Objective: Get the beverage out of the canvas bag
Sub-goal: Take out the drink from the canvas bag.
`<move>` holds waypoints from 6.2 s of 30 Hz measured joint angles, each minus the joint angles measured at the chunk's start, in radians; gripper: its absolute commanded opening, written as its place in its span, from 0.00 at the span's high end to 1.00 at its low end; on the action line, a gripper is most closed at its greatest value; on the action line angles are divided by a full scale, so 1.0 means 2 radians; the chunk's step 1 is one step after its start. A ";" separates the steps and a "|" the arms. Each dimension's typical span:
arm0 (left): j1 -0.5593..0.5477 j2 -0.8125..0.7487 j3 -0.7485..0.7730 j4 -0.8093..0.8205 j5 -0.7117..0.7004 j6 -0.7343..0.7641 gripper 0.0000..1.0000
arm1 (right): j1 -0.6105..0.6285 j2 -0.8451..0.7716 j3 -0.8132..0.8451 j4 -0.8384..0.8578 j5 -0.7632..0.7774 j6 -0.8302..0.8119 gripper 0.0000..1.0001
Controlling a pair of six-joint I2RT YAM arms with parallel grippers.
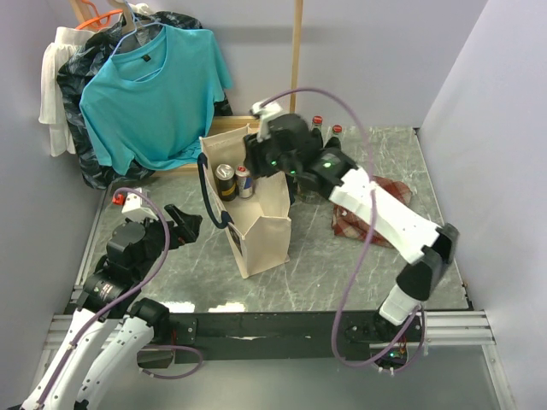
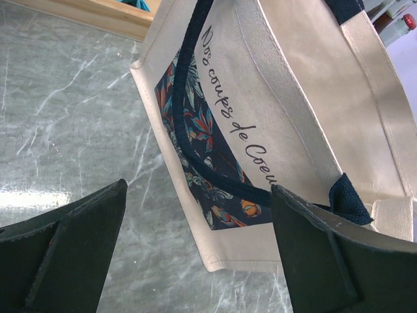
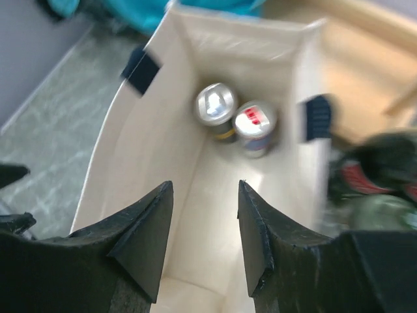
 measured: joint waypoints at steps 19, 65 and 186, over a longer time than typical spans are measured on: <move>-0.003 0.023 0.000 0.000 -0.007 0.000 0.04 | 0.013 0.152 0.085 -0.026 0.012 -0.020 0.35; -0.053 0.061 0.000 -0.023 -0.101 -0.019 0.04 | -0.066 0.291 0.196 -0.095 -0.100 -0.088 0.23; -0.065 0.078 0.000 -0.032 -0.109 -0.023 0.04 | -0.056 0.352 0.234 -0.064 -0.082 -0.113 1.00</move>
